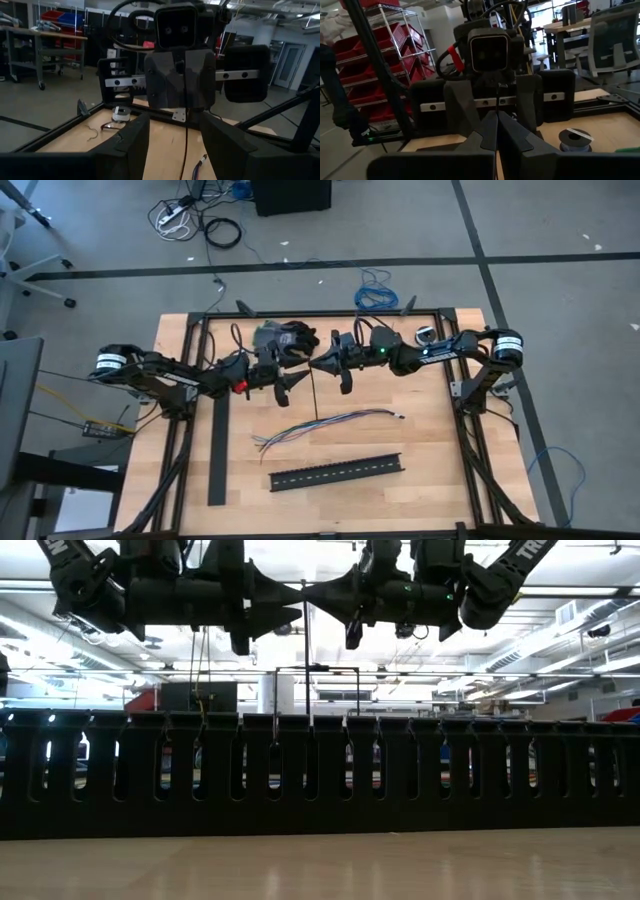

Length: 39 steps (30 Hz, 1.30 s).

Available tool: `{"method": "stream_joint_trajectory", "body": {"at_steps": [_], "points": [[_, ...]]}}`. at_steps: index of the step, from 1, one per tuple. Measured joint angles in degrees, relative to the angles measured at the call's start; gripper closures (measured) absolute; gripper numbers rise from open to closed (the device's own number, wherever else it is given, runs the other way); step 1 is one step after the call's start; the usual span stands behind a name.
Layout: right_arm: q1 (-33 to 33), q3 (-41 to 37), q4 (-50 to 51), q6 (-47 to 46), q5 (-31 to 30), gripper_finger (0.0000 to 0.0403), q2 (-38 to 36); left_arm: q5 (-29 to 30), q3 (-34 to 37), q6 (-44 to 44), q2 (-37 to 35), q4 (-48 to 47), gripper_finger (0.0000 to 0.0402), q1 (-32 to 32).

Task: Ziptie cables
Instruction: Wrap the cables together using the black zip tie

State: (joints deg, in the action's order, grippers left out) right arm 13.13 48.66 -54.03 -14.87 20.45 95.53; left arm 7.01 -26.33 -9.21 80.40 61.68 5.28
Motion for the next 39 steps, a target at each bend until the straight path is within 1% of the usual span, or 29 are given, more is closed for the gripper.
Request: {"method": "stream_joint_trajectory", "body": {"at_steps": [4, 17, 20, 30, 34, 39], "points": [[0.01, 0.00, -0.01, 0.00, 0.25, 0.0403, 0.00, 0.39, -0.81, 0.04, 0.00, -2.33, 0.0234, -0.02], [0.02, 0.00, -0.17, 0.07, 0.30, 0.0403, 0.00, 0.35, -1.81, 0.01, 0.00, -3.81, 0.0238, -0.02], [0.00, 0.00, -0.23, 0.04, 0.30, 0.0403, 0.00, 0.35, -1.81, 0.06, 0.00, -3.81, 0.0251, -0.02], [0.02, 0.00, -0.21, 0.02, 0.30, 0.0403, 0.00, 0.31, -1.81, 0.15, 0.00, -3.53, 0.0313, -0.02], [0.02, 0.00, 0.08, 0.01, 0.29, 0.0403, 0.00, -0.02, -2.30, 0.17, 0.00, -3.51, 0.0324, -0.02], [0.00, 0.00, -0.14, -0.02, 0.35, 0.0403, -0.04, -1.73, -3.47, 0.17, 0.00, -4.66, 0.0325, 0.00]]}}
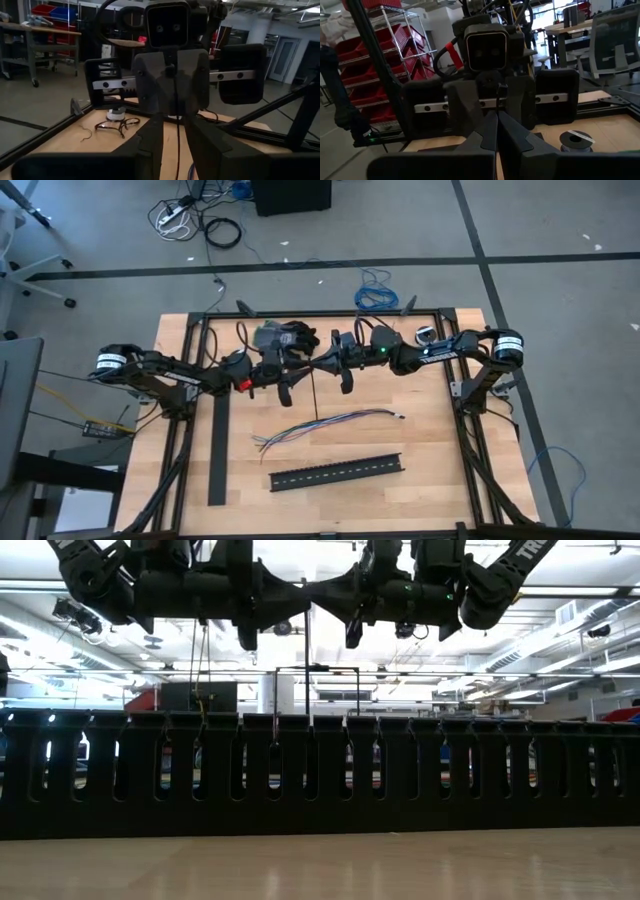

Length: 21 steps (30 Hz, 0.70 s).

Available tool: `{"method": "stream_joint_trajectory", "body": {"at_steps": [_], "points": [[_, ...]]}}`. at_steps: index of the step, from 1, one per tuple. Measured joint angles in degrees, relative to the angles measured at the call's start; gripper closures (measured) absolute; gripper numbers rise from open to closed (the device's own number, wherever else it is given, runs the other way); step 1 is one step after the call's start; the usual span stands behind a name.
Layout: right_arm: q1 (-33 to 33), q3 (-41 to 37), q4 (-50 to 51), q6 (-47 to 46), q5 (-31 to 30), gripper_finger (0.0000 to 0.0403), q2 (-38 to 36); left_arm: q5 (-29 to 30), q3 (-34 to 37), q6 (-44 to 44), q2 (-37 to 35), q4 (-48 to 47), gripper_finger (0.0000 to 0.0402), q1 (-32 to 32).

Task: Ziptie cables
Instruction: Wrap the cables together using the black zip tie

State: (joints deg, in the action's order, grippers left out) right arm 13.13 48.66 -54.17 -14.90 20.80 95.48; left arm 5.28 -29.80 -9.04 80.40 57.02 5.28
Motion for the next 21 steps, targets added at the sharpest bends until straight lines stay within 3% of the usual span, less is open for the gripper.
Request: {"method": "stream_joint_trajectory", "body": {"at_steps": [8, 14, 21], "points": [[0.00, 0.00, 0.24, 0.04, -0.02, 0.0403, 0.00, 0.12, -0.09, 0.25, 0.00, -0.70, 0.0330, 0.00], [0.02, 0.00, 0.30, 0.32, -0.05, 0.0402, 0.00, 1.02, -0.09, 2.16, 0.00, -1.18, 0.0394, -0.02], [0.04, 0.00, 1.28, 1.42, -0.29, 0.0379, -0.01, 2.71, -0.09, 3.21, 0.00, -1.93, 0.0401, -0.04]]}}
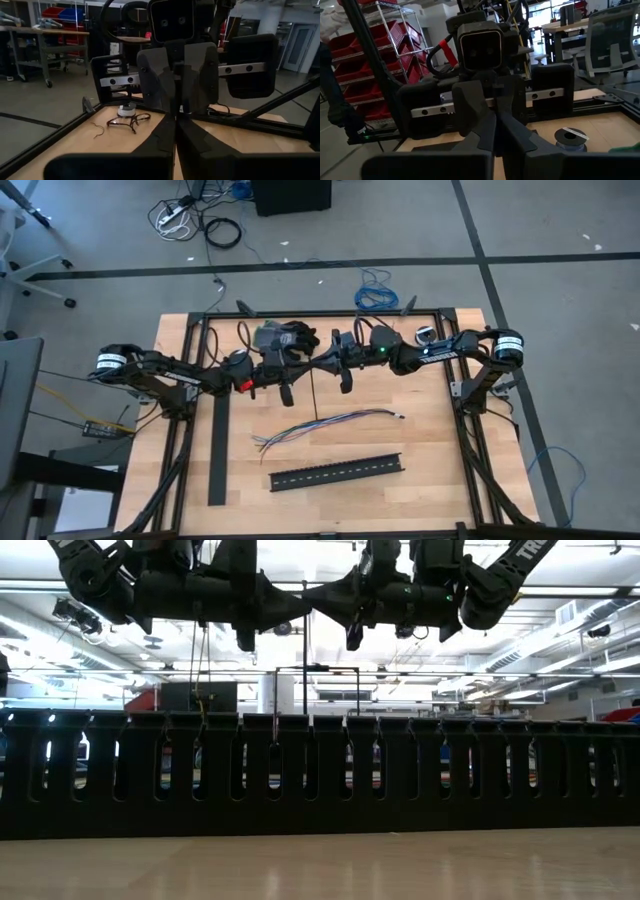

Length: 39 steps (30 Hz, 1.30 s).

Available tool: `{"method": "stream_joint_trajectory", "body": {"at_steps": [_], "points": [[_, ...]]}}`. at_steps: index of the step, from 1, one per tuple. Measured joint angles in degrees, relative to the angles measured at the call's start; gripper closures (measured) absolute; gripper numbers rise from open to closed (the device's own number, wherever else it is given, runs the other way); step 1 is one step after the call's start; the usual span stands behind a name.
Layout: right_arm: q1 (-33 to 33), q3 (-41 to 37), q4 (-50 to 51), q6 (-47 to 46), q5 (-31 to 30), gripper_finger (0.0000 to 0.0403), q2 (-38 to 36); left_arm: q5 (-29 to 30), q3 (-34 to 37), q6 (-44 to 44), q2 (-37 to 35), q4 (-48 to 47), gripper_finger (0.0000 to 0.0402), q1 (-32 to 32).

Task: Ziptie cables
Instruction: Wrap the cables together using the black zip tie

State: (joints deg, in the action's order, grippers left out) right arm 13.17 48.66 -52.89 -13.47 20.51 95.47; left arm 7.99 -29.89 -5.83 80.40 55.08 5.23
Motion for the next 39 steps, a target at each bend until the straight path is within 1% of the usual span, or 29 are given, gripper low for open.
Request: {"method": "stream_joint_trajectory", "body": {"at_steps": [3, 11, 15, 17, 20, 23, 26, 39], "points": [[0.22, 0.00, 0.52, 0.09, 0.58, 0.0348, 0.01, 0.07, 0.00, 0.01, 0.00, -0.35, 0.0401, 0.01], [1.49, 0.07, 3.59, 0.70, 6.56, 0.0242, -0.01, 0.35, 0.00, 0.01, 0.02, -1.46, 0.0402, 0.02], [2.17, 0.15, 7.45, 3.92, 6.74, 0.0207, -0.14, 0.45, 0.02, 0.01, 0.07, -1.88, 0.0401, -0.03], [2.42, 0.17, 9.40, 4.86, 5.11, 0.0197, -0.19, 0.31, 0.08, 0.00, 0.07, -1.25, 0.0401, -0.03], [2.64, -0.26, 13.02, 5.82, 3.06, 0.0191, 0.42, -0.24, -0.22, -0.12, -0.26, 0.37, 0.0401, -0.13], [2.76, 0.07, 12.90, 7.58, 1.63, 0.0191, -0.12, -1.37, -0.09, -0.23, 0.02, -0.77, 0.0401, -0.25], [3.15, -0.09, 13.97, 7.16, 1.63, 0.0196, 0.14, -0.78, -0.11, -0.15, -0.11, -0.23, 0.0401, -0.40], [1.44, -0.02, 11.47, 7.10, 1.58, 0.0216, 0.07, 0.44, -0.09, -0.17, -0.04, -0.87, 0.0401, -0.37]]}}
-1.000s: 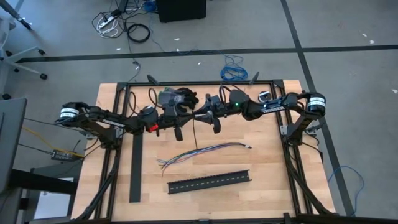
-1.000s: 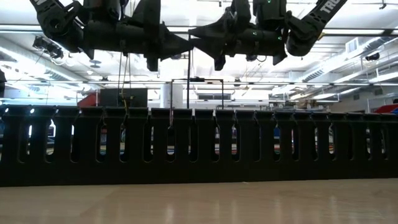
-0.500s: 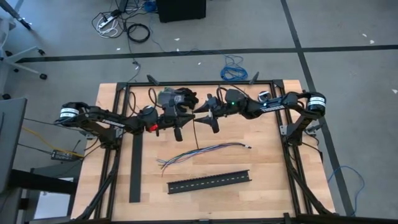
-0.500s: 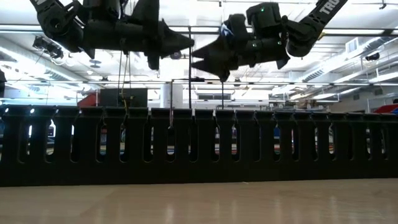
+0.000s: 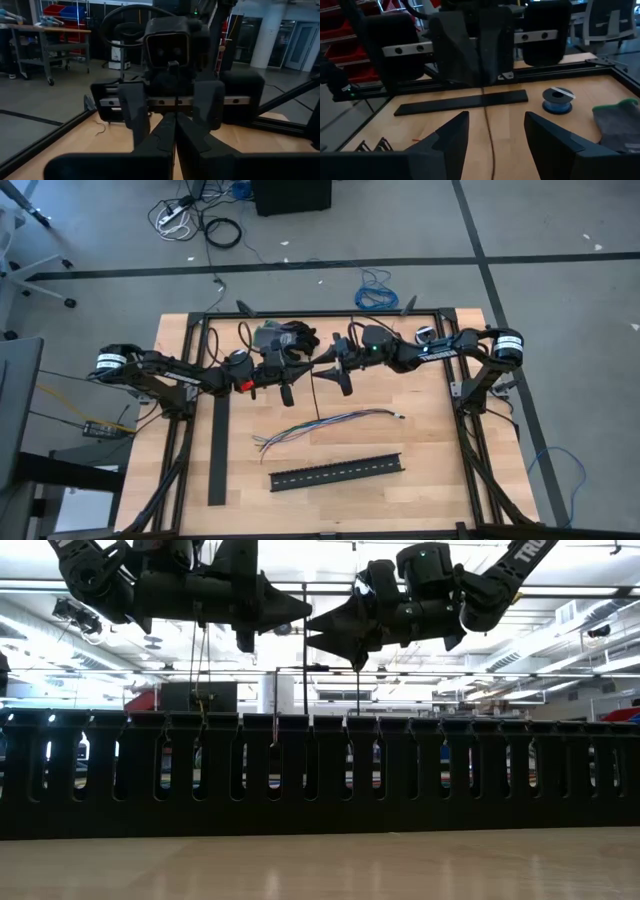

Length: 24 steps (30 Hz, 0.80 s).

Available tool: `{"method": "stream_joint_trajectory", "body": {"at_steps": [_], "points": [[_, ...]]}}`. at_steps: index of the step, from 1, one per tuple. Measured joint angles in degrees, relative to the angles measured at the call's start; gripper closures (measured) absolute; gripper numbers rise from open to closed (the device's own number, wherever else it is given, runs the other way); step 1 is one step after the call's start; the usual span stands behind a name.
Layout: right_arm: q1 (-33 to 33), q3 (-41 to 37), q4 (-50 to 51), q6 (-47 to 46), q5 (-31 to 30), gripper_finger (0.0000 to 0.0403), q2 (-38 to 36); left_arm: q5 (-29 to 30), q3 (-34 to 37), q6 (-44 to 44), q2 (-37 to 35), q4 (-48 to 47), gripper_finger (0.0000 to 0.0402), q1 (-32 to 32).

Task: Ziptie cables
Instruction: Wrap the cables together using the black zip tie

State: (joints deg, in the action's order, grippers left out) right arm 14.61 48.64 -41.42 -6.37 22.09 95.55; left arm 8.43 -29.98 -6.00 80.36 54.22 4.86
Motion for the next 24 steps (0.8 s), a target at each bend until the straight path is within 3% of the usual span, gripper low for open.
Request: {"method": "stream_joint_trajectory", "body": {"at_steps": [24], "points": [[-0.74, 0.00, -3.60, -0.07, -2.43, 0.0312, -0.07, 0.03, 0.09, -0.68, 0.04, -0.12, 0.0401, -0.11]]}}
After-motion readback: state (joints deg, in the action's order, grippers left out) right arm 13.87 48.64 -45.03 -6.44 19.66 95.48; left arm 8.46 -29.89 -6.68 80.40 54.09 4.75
